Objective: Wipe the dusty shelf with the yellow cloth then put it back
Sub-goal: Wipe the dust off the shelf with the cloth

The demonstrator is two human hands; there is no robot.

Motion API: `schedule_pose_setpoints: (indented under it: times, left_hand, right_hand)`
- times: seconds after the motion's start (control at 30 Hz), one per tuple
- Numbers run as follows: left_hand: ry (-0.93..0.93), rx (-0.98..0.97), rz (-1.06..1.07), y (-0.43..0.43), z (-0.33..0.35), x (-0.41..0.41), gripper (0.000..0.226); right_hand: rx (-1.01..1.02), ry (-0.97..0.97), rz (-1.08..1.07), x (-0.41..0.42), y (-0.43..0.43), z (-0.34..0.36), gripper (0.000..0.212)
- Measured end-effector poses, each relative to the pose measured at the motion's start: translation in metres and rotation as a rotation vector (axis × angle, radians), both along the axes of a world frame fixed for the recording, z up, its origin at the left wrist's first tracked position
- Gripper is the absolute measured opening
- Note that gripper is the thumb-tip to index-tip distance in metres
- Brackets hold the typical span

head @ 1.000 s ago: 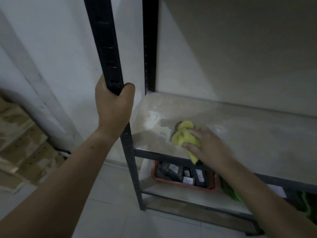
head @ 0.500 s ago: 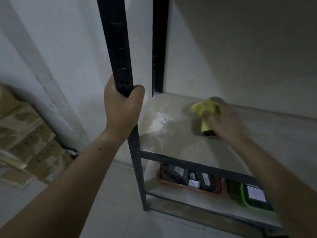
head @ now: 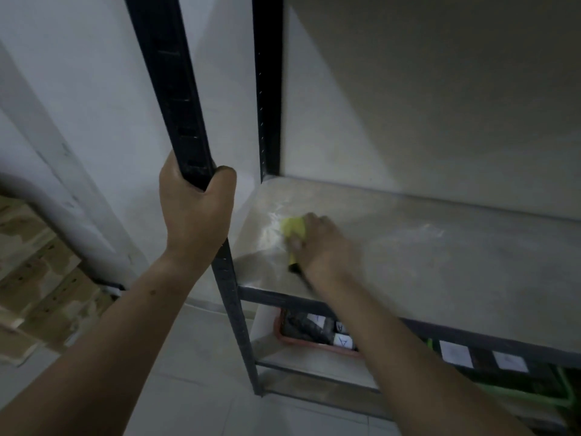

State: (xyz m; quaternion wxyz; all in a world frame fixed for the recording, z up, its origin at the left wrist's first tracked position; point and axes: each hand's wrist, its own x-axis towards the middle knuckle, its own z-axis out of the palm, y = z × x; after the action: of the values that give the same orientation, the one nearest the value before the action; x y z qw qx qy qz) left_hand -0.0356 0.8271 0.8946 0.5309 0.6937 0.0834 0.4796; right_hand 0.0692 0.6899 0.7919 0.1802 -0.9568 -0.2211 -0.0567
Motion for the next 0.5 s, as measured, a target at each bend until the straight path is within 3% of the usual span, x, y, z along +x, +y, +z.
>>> schedule_pose_setpoints:
  times: [0.07,0.17,0.33,0.5]
  left_hand:
    - [0.010,0.008,-0.018,0.001,0.002,-0.001,0.016]
    - [0.020,0.011,-0.026,0.001,0.002,-0.002,0.015]
    - [0.003,0.008,-0.030,0.000,0.001,-0.001,0.017]
    - [-0.012,0.003,-0.015,0.001,-0.001,0.001,0.023]
  right_hand:
    - [0.002,0.087,0.156,-0.012,0.024,0.006,0.037]
    - [0.190,0.137,0.195,0.000,-0.004,0.020,0.042]
    - [0.210,-0.031,-0.079,0.073,-0.139,0.030,0.030]
    - [-0.003,0.081,-0.415,0.119,-0.240,0.013,0.051]
